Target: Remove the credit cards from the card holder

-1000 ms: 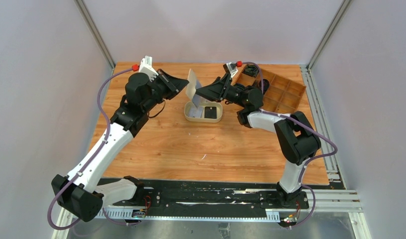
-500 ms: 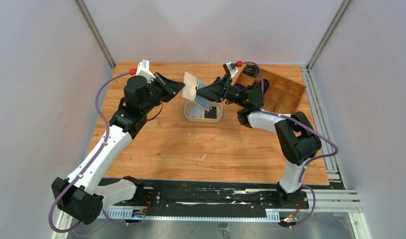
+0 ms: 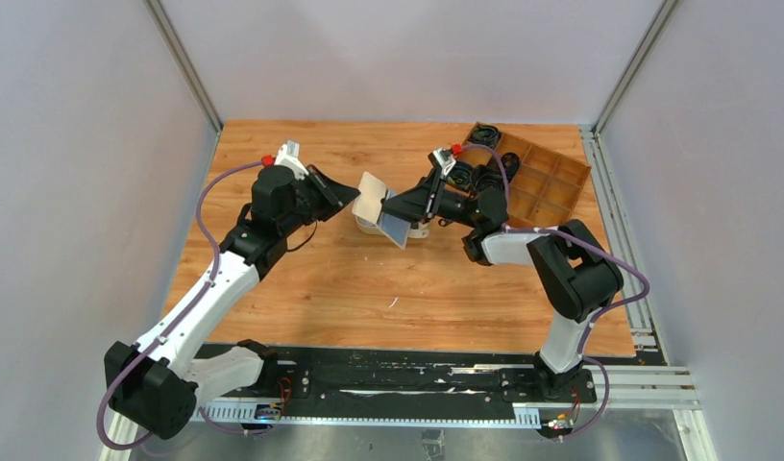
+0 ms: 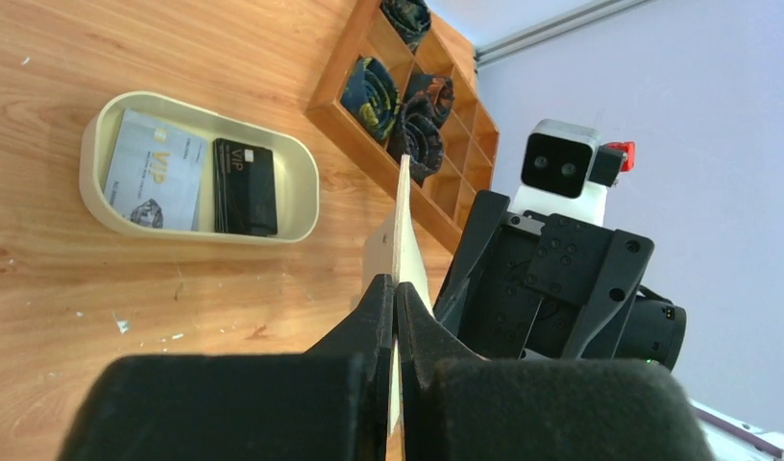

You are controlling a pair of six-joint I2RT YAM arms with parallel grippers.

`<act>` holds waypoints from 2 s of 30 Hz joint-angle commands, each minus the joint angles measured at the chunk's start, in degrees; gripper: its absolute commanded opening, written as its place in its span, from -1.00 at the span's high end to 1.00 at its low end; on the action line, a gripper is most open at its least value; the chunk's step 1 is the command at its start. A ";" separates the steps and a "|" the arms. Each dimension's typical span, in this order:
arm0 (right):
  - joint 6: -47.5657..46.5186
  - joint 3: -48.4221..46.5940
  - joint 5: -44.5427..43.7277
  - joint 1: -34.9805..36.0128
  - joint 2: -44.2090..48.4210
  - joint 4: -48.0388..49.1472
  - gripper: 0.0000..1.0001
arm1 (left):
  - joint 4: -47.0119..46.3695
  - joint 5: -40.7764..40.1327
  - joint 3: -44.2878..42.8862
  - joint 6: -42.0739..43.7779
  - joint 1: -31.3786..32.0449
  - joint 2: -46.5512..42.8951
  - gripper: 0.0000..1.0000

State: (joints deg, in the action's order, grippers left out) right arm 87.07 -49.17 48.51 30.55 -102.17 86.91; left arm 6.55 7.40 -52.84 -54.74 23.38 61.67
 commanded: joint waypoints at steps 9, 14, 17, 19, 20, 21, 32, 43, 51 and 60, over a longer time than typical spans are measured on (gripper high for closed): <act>-0.67 1.71 2.05 2.33 -2.67 4.46 0.13 | -2.01 1.03 2.80 -1.07 0.00 -1.29 1.00; -1.21 1.85 1.65 2.50 -3.55 3.99 0.11 | -0.69 0.46 2.30 -0.15 0.05 -1.04 1.00; -1.97 3.38 1.50 2.34 -3.56 3.53 0.10 | 0.65 0.48 2.28 0.10 0.00 -0.68 1.00; -2.51 4.71 1.29 2.17 -3.40 3.44 0.10 | -1.17 1.41 3.71 -1.26 0.02 -0.88 1.00; -2.92 5.59 1.19 1.81 -3.12 3.25 0.10 | -2.64 1.99 4.70 -2.50 0.08 -0.88 1.00; -3.48 6.04 1.23 1.50 -2.81 2.83 0.10 | -3.92 2.75 5.47 -3.69 0.09 -0.77 1.00; -17.34 11.65 3.86 -2.78 5.88 -15.57 0.06 | -10.28 3.00 17.25 -5.78 2.20 5.00 1.00; -22.09 10.66 3.70 -2.82 7.01 -22.72 0.03 | -4.31 -1.85 15.11 0.30 1.50 4.90 1.00; -31.61 8.63 2.40 -2.73 12.22 -36.28 -0.01 | 3.48 -2.48 3.46 4.52 1.58 6.73 1.00; -43.52 6.36 0.19 -2.39 18.59 -54.99 -0.26 | 18.94 -1.58 -0.26 14.32 -19.21 16.31 0.38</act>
State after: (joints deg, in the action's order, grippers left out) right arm 49.95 -41.28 49.25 28.18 -84.88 40.93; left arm 15.88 3.95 -54.08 -45.58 12.36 72.01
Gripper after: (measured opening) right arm 0.625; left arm 0.247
